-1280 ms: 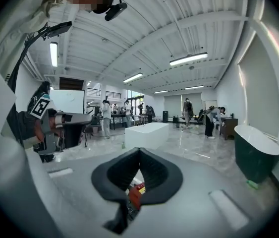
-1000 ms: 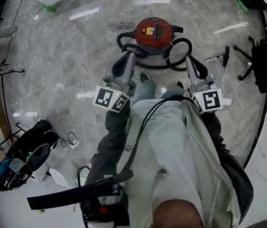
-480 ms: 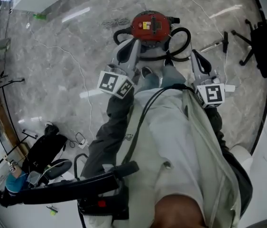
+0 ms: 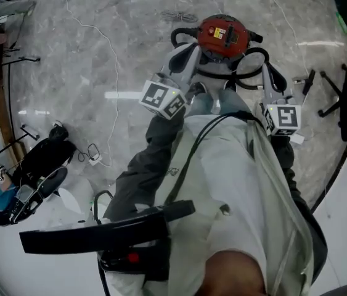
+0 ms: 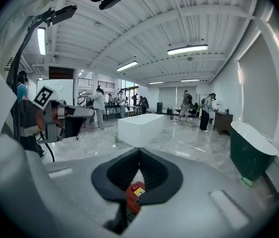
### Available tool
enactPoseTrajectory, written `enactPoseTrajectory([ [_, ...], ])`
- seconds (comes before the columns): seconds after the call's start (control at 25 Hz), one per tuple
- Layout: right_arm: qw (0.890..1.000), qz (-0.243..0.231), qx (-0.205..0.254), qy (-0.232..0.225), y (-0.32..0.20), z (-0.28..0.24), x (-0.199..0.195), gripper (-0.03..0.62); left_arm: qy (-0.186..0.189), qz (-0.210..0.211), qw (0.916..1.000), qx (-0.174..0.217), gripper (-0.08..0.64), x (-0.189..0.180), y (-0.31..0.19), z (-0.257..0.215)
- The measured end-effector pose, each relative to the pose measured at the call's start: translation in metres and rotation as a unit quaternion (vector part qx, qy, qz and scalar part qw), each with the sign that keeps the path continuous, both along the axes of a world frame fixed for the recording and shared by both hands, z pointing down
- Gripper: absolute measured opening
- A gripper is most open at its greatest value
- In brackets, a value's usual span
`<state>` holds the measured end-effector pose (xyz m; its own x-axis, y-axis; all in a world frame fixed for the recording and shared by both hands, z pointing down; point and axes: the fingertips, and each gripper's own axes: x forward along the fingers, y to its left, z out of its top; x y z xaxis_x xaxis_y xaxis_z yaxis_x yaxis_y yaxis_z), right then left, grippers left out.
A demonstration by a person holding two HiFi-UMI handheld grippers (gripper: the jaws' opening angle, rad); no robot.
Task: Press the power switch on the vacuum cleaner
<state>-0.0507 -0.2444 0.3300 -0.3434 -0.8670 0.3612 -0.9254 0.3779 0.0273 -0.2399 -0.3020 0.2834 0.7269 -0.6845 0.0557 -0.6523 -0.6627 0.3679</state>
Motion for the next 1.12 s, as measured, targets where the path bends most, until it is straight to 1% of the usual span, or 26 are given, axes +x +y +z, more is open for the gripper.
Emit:
enactPoseTrajectory([
  [0.12, 0.999, -0.017, -0.02, 0.018, -0.007, 0.016, 0.002, 0.0, -0.009, -0.014, 0.9996, -0.021, 0.003, -0.001, -0.002, 0.021],
  [0.2, 0.999, -0.022, -0.037, 0.023, -0.009, 0.03, 0.006, 0.002, -0.02, -0.018, 0.9986, -0.046, 0.003, 0.003, -0.005, 0.046],
  [0.36, 0.996, -0.027, -0.08, 0.015, -0.01, 0.071, 0.009, 0.001, -0.045, -0.031, 0.9931, -0.104, 0.003, 0.012, -0.01, 0.114],
  [0.44, 0.994, -0.026, -0.104, 0.018, -0.009, 0.104, 0.014, 0.001, -0.062, -0.036, 0.9902, -0.12, 0.003, 0.017, -0.015, 0.154],
  [0.56, 0.99, -0.021, -0.14, 0.019, -0.009, 0.159, 0.022, 0.001, -0.099, -0.03, 0.9869, -0.123, 0.005, 0.028, -0.026, 0.218],
  [0.68, 0.987, -0.017, -0.159, 0.013, -0.015, 0.208, 0.027, 0.002, -0.139, -0.015, 0.9841, -0.109, 0.006, 0.043, -0.048, 0.282],
  [0.8, 0.984, -0.022, -0.178, 0.012, -0.01, 0.255, 0.029, 0.001, -0.158, -0.009, 0.9821, -0.102, 0.005, 0.053, -0.074, 0.34],
  [0.88, 0.98, -0.029, -0.197, 0.015, 0.002, 0.283, 0.026, 0.002, -0.175, -0.013, 0.9778, -0.115, 0.005, 0.052, -0.092, 0.374],
  [0.96, 0.978, -0.041, -0.206, 0.017, 0.011, 0.305, 0.022, 0.001, -0.202, -0.012, 0.9706, -0.13, 0.005, 0.05, -0.111, 0.404],
  [1.12, 0.975, -0.049, -0.218, 0.01, 0.02, 0.333, 0.019, 0.001, -0.267, 0.025, 0.9525, -0.143, 0.004, 0.056, -0.129, 0.456],
])
